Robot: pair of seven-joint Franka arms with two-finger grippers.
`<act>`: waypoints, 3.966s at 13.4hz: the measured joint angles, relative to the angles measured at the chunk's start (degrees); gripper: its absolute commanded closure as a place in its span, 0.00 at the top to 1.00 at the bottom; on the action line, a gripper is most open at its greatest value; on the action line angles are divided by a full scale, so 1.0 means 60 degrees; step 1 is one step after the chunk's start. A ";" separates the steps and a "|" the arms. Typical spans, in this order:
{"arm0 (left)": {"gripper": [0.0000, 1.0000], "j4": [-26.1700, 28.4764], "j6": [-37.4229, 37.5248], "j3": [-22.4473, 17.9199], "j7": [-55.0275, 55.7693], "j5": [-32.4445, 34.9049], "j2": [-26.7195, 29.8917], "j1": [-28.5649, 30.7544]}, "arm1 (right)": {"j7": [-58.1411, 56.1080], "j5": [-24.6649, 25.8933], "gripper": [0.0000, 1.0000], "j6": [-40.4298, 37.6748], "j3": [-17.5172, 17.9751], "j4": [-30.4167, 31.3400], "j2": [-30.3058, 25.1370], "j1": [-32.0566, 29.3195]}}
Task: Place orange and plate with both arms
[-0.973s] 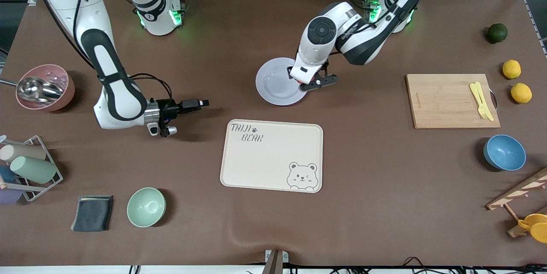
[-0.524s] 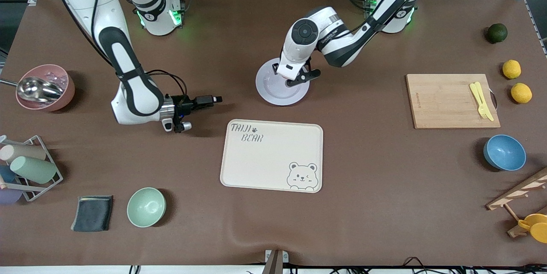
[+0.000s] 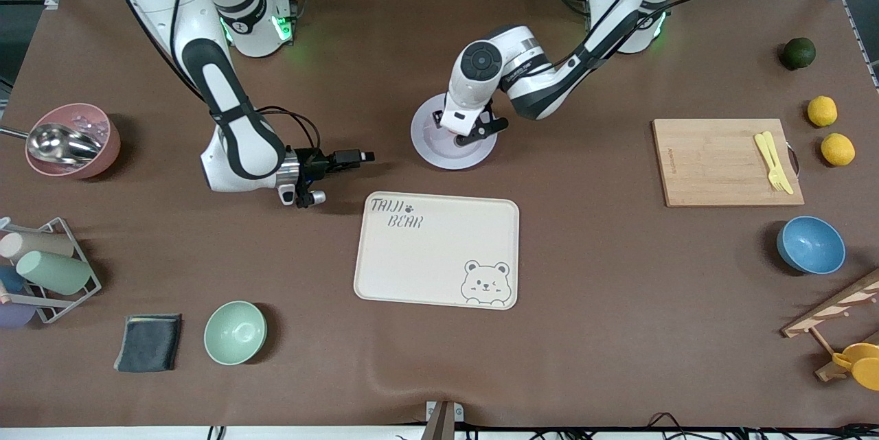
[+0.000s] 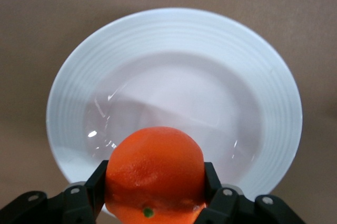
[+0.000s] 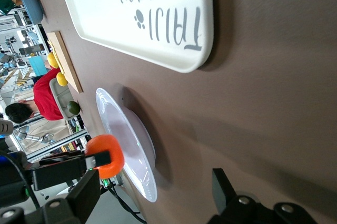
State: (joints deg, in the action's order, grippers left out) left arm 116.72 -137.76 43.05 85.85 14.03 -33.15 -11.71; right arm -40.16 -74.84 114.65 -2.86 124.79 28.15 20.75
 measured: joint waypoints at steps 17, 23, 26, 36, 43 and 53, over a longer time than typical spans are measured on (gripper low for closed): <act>1.00 -0.0989 0.1993 -0.0152 0.0266 0.0563 0.2565 0.0456 | -0.0388 -0.1266 0.88 0.0546 0.0001 0.0204 0.0001 0.0921; 1.00 -0.2587 0.4211 -0.0062 -0.4687 -0.0730 0.3766 0.3526 | -0.0465 -0.2364 0.76 0.1069 0.0001 0.0325 0.0033 0.2023; 1.00 -0.3224 0.5255 -0.0060 -0.6708 -0.0751 0.3765 0.4880 | -0.0476 -0.2695 0.71 0.1241 0.0003 0.0331 0.0113 0.2445; 1.00 -0.4447 0.6431 -0.0063 -0.9013 -0.0753 0.3767 0.6278 | -0.0501 -0.3046 0.61 0.1261 -0.0004 0.0366 0.0184 0.2775; 1.00 -0.5311 0.7490 -0.0071 -0.9156 -0.0753 0.3770 0.6282 | -0.0972 -0.3614 0.33 0.1445 -0.0002 0.0386 0.0444 0.3059; 1.00 -0.5687 0.8207 -0.6172 -1.3111 -0.1743 0.4606 0.2467 | -0.1142 -0.4491 0.00 0.1958 0.0005 0.0254 0.0393 0.3669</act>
State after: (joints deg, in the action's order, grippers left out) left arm 82.60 -88.51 6.02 7.18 3.57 -5.52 3.09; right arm -47.01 -101.78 126.39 -2.83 126.32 30.51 42.77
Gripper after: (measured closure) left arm 0.000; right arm 0.921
